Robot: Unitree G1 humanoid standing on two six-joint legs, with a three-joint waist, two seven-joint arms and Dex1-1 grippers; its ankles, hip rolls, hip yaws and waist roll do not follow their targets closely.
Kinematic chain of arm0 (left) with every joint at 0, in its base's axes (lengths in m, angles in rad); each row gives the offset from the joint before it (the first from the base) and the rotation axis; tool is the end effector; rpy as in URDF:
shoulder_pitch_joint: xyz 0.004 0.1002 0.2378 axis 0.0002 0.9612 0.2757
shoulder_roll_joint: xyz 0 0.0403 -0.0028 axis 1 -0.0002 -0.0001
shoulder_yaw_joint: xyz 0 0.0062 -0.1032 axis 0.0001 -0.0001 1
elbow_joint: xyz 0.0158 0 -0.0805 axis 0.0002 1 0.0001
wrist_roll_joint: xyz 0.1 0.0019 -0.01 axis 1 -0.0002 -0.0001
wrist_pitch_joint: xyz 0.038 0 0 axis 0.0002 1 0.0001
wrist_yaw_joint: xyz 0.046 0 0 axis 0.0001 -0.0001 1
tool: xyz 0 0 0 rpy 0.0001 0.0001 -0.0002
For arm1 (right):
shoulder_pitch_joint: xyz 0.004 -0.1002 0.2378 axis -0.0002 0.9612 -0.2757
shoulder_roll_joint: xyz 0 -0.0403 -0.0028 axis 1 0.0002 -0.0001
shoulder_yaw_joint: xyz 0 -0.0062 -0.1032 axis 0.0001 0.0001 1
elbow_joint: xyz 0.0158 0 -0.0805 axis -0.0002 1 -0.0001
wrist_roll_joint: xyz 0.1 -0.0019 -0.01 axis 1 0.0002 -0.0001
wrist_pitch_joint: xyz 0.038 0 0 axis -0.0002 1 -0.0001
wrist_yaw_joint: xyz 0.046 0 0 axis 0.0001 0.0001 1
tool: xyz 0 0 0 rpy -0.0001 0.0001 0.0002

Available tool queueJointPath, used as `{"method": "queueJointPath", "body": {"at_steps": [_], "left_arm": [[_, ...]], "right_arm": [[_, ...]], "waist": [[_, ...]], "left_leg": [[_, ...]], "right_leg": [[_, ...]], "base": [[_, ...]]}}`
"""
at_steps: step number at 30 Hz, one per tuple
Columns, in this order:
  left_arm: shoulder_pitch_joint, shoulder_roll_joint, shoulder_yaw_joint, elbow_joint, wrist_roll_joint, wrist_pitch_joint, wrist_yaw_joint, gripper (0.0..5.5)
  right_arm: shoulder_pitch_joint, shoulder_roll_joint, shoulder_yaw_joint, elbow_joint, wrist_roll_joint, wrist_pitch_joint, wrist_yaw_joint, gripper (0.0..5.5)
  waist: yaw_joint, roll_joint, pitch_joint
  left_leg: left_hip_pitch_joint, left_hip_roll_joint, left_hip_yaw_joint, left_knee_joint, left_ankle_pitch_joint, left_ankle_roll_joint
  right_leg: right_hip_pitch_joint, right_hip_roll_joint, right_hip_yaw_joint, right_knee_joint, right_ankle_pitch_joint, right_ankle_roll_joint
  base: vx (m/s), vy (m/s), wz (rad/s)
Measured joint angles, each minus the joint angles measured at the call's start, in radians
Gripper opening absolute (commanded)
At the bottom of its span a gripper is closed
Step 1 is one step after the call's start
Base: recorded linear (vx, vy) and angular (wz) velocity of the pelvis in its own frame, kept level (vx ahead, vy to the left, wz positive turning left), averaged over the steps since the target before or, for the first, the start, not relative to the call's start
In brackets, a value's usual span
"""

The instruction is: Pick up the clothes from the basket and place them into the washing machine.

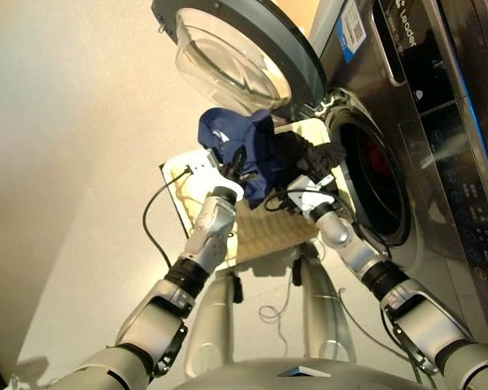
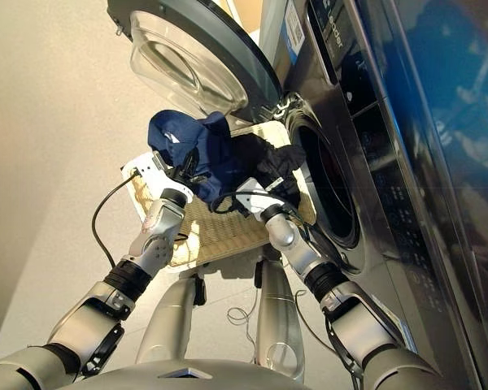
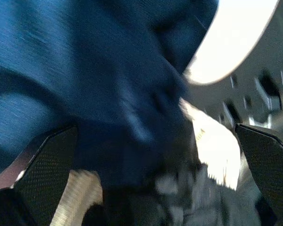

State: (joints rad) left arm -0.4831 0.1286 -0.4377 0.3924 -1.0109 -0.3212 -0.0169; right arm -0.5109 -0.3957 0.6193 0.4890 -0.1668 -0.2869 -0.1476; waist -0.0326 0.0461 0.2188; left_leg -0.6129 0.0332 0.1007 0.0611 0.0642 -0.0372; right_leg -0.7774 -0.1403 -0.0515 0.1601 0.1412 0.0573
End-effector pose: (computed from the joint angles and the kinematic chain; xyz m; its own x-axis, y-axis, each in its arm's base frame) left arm 0.2755 0.0852 0.0792 0.9337 -0.2698 0.2354 0.3580 0.6906 -0.6284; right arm 0.2721 -0.1238 0.0550 0.8603 0.5042 0.0758 -0.3176 0.6462 -0.6939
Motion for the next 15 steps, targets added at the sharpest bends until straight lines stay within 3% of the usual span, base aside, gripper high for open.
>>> {"method": "queueJointPath", "body": {"at_steps": [11, 15], "left_arm": [[0.015, -0.001, -0.074, -0.119, -0.142, 0.003, -0.029, 0.0], [0.028, 0.007, -0.099, -0.144, -0.187, 0.024, -0.055, 0.0]], "right_arm": [[-0.094, -0.015, 0.07, -0.019, -0.105, 0.001, -0.004, 5.5], [-0.117, -0.014, 0.077, 0.0, -0.141, 0.002, -0.024, 5.5]], "waist": [[0.027, 0.039, -0.024], [0.036, 0.054, -0.034]], "left_leg": [[0.007, -0.002, -0.004, 0.0, 0.001, 0.002], [0.007, -0.003, -0.01, 0.0, 0.001, 0.002]], "right_leg": [[0.007, -0.002, -0.002, 0.006, 0.0, 0.0], [0.007, -0.004, -0.006, 0.016, -0.006, 0.001]], "base": [[0.0, 0.0, 0.0], [0.0, 0.0, 0.0]]}}
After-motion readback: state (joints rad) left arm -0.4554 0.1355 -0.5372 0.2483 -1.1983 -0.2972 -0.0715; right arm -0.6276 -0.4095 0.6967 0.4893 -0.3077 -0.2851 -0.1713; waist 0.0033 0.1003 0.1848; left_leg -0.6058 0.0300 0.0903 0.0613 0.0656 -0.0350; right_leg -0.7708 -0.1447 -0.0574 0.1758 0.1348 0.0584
